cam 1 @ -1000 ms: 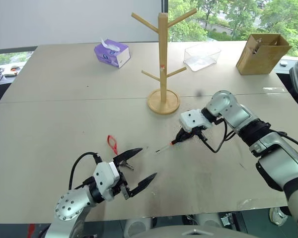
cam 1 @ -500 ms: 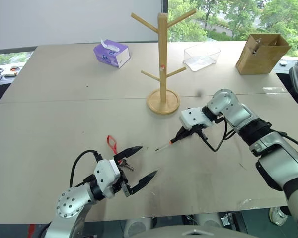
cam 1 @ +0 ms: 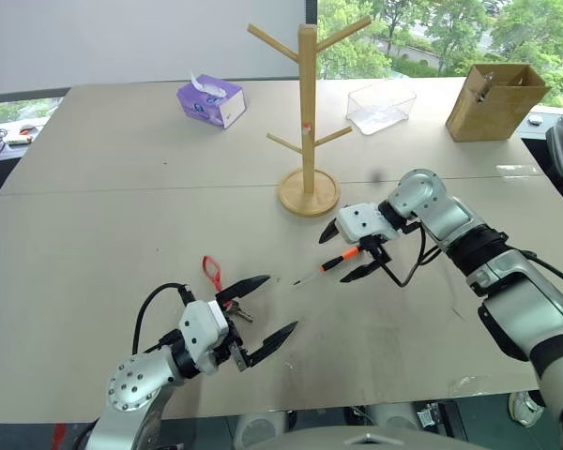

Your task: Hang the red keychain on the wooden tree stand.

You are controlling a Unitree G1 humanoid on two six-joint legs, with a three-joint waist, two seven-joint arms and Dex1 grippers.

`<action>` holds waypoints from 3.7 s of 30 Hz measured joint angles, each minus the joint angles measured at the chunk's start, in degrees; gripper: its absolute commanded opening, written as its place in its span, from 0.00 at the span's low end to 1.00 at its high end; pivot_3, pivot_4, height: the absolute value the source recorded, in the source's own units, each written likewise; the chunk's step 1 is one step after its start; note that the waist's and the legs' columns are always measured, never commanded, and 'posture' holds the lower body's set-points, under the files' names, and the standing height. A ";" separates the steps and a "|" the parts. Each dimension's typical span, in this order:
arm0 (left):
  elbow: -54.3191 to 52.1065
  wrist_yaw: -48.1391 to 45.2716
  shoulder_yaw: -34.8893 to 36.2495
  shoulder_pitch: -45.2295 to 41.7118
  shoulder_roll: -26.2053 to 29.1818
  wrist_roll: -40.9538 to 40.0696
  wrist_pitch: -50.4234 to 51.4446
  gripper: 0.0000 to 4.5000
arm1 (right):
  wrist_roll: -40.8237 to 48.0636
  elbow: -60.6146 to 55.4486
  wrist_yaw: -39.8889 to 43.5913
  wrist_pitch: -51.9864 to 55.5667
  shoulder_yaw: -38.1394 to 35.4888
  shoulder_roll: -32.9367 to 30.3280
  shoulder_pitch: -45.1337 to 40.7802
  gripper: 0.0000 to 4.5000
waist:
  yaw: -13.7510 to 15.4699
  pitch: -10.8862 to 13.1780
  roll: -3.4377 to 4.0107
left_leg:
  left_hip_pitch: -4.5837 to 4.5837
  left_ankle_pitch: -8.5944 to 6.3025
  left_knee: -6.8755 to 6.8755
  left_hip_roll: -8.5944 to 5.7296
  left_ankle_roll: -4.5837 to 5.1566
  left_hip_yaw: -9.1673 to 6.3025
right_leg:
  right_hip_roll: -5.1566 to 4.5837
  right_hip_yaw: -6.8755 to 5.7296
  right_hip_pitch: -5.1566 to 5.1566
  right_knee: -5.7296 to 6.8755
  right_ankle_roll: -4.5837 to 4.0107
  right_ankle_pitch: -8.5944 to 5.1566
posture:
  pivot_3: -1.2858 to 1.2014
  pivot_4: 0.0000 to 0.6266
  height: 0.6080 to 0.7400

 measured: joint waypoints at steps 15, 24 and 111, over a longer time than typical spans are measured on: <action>-0.05 1.08 -0.46 -0.26 -0.10 0.73 0.19 1.00 | -0.45 2.87 0.26 1.86 2.31 0.04 -1.00 0.33 | -0.08 -0.01 0.00 | 0.05 0.00 0.00 0.01 0.00 -0.02 | -0.01 0.00 0.02 0.04 -0.01 0.01 | 0.52 0.24 1.00; -0.06 1.71 -0.52 -1.10 -0.20 0.74 0.71 1.00 | 0.90 2.95 0.26 2.57 2.91 -0.33 -1.48 0.01 | -0.06 -0.01 0.01 | 0.04 0.00 0.00 0.01 0.00 -0.01 | -0.01 0.00 0.02 0.03 -0.02 0.01 | 0.52 0.24 1.00; -32.18 66.26 10.72 -17.81 -30.21 1.66 79.14 1.00 | 24.77 -18.93 0.62 -14.44 -28.51 -13.70 39.83 1.00 | 0.99 0.14 -0.10 | 0.13 0.17 0.13 -0.10 -0.26 -0.21 | 0.29 0.25 0.28 -0.06 0.22 0.14 | 0.52 0.24 1.00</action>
